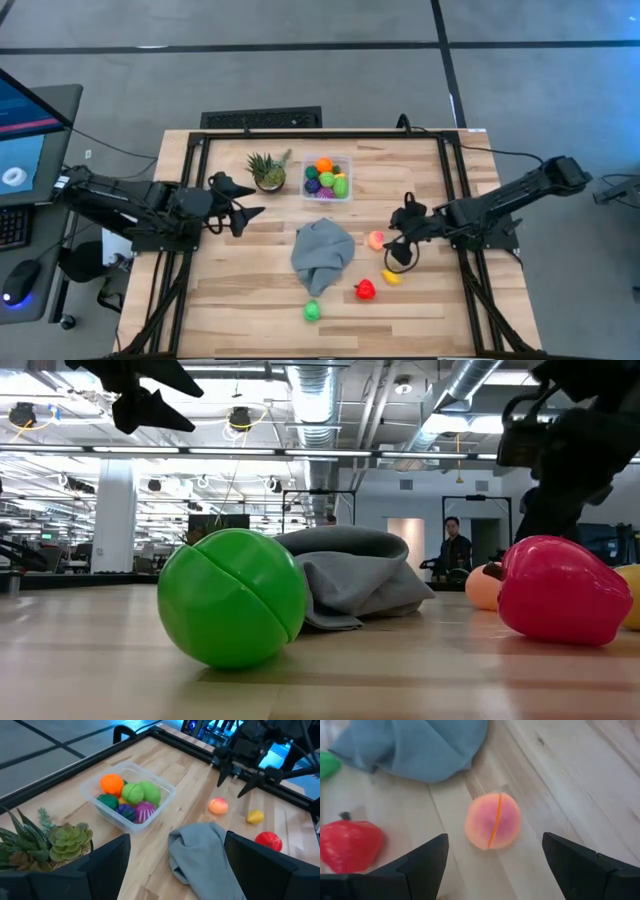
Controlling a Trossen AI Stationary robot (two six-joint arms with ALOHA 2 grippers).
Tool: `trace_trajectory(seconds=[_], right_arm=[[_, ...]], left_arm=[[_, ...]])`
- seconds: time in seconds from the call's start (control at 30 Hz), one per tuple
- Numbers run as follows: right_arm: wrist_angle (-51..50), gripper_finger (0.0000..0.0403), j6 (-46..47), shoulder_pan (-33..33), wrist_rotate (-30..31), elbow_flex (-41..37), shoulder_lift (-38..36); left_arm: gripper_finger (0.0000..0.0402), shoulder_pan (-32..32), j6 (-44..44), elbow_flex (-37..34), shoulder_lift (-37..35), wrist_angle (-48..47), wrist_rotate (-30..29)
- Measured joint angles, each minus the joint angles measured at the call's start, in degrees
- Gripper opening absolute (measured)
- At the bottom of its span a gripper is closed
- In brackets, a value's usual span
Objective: Pick and placing Produce into tupperware
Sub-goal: Put the pink peach into the transparent container
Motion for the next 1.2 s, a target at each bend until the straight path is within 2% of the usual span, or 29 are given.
trace_trajectory(seconds=[0.23, 0.5, 1.2], right_arm=[[5.35, 0.0353, 0.42, -0.32, 0.00, 0.00, 6.96], [8.57, 0.0378, 1.53, -2.31, -0.82, 0.04, 10.70], [9.79, 0.0380, -1.68, -4.34, -1.97, 0.07, 11.51]], left_arm=[[0.0311, -1.14, -0.40, 0.00, -0.02, 0.00, -0.42], [0.0311, -2.16, -0.68, 0.00, -0.02, -0.19, -0.43], [0.0311, -2.16, -0.62, 0.02, -0.02, -0.54, -0.50]])
